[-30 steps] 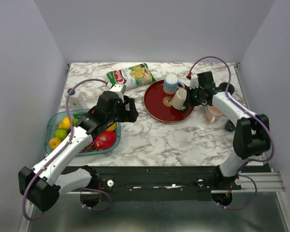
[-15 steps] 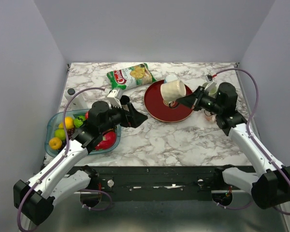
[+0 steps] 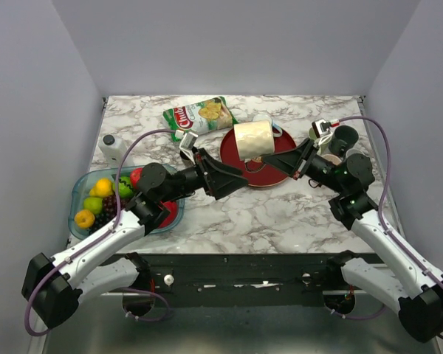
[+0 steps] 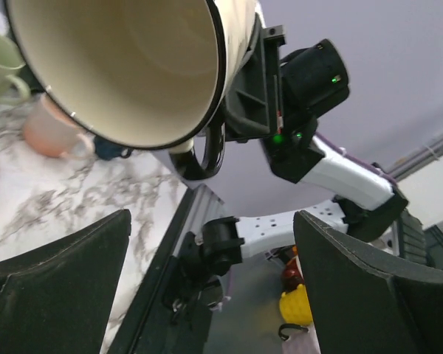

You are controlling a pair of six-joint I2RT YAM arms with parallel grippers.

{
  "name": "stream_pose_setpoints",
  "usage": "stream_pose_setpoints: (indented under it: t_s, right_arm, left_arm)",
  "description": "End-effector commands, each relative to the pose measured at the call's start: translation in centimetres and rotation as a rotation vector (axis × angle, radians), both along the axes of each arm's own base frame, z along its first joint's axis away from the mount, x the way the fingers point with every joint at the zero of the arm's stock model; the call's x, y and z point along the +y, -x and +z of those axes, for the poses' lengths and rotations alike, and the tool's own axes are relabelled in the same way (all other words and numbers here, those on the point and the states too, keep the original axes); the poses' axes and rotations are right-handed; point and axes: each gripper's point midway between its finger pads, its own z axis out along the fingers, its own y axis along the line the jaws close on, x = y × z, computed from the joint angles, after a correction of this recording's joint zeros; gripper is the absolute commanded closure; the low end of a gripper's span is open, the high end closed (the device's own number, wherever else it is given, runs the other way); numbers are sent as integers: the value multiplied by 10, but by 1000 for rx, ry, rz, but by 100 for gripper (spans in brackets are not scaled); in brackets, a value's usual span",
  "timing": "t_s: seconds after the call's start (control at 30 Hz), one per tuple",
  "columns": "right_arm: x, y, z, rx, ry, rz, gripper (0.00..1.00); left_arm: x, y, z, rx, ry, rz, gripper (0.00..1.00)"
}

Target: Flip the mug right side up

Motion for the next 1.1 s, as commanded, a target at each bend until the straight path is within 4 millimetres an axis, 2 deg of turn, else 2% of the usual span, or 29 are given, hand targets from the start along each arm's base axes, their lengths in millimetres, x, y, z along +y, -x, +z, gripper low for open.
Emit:
stream_pose_setpoints:
  t_s: [0.0,0.2,0.27,0.33,0.5,0.53,0.7,0.8,0.83,0.9,0.93,1.03,1.07]
  right_arm:
    - [-3,19,43,-97,-151,12,99]
    - [1,29,48,-106,-176,60,99]
    - [1,32,49,-116,-181,67,99]
    - [2,33,48,-112,-189,79,99]
    - [4,43,46,-149,-210,144,99]
    - [4,44,45,-153,-212,146,99]
    - [5,48,40,-173,-188,161,99]
    - [6,49,36,-176,-165,160,99]
    - [6,48,35,-173,-159,158,99]
    - [6,46,29,-170,-136,148,99]
    - [6,46,29,-173,-127,146,99]
    - [7,43,20,-162,-84,128,99]
    - [8,41,15,-144,-66,123,99]
  left_arm:
    - [-15,9,40,-58,97,-30,1]
    - [-24,1,46,-6,147,-20,1]
    - [-27,3,53,3,171,-34,6]
    - [-32,1,53,24,173,-42,14]
    - [-35,-2,54,54,176,-18,25]
    - [-34,-4,56,60,187,2,31]
    - [-31,-8,57,74,202,31,45]
    - [-33,-10,58,81,206,30,57]
    - [-35,-11,56,95,202,31,66]
    - [-37,-15,55,107,199,41,72]
    - [-37,-16,53,115,192,46,84]
    - [-37,-20,50,123,186,70,100]
    - [-36,-20,51,117,184,76,100]
